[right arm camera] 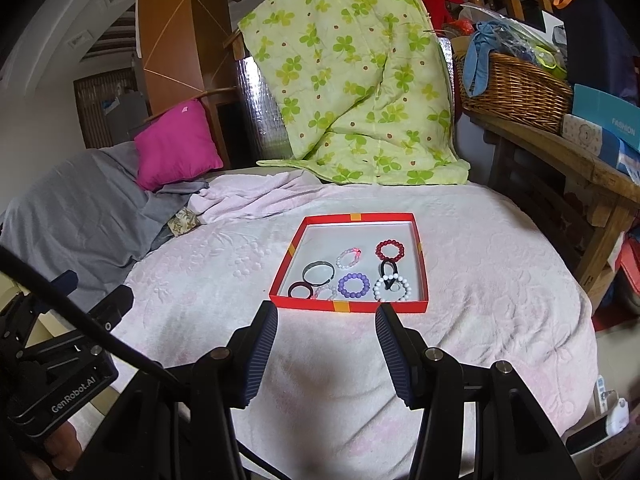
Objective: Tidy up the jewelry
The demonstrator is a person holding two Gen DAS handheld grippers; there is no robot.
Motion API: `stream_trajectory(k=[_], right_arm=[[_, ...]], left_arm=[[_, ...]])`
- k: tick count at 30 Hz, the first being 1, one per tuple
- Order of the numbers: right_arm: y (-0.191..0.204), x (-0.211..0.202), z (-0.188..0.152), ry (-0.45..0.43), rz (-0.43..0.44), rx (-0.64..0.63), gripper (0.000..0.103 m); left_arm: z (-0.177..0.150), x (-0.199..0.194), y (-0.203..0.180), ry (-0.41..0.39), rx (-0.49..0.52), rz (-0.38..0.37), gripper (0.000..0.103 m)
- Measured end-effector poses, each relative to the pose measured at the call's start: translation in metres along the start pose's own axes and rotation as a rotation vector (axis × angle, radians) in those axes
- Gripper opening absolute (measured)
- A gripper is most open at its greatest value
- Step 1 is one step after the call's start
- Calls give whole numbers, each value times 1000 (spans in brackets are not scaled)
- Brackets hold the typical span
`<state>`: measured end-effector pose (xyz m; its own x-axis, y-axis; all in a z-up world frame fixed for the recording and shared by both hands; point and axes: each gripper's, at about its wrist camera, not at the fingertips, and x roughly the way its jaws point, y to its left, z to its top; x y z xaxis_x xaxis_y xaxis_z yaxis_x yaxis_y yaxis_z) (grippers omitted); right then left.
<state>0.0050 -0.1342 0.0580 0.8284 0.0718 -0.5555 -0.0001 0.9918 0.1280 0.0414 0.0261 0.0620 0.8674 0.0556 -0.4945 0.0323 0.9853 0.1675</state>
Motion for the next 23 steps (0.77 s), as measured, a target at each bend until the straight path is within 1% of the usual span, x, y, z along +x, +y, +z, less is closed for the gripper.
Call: stream_trajectory(k=[11, 15, 19, 22, 23], right_arm=[[-1, 11, 13, 8, -12, -10, 55], [1, 19, 19, 16, -11, -13, 55], [1, 31, 23, 29, -9, -19, 55], [-11, 42, 31, 26, -15, -5, 55], [-17, 46, 33, 28, -17, 1, 55]], left_arm=[[8, 9, 3, 3, -13, 9, 83], [12, 17, 7, 10, -21, 14, 83], [14, 25, 10, 8, -27, 2, 83], [18, 41, 15, 4, -70, -34, 83], [19, 55, 19, 13, -90, -26, 83]])
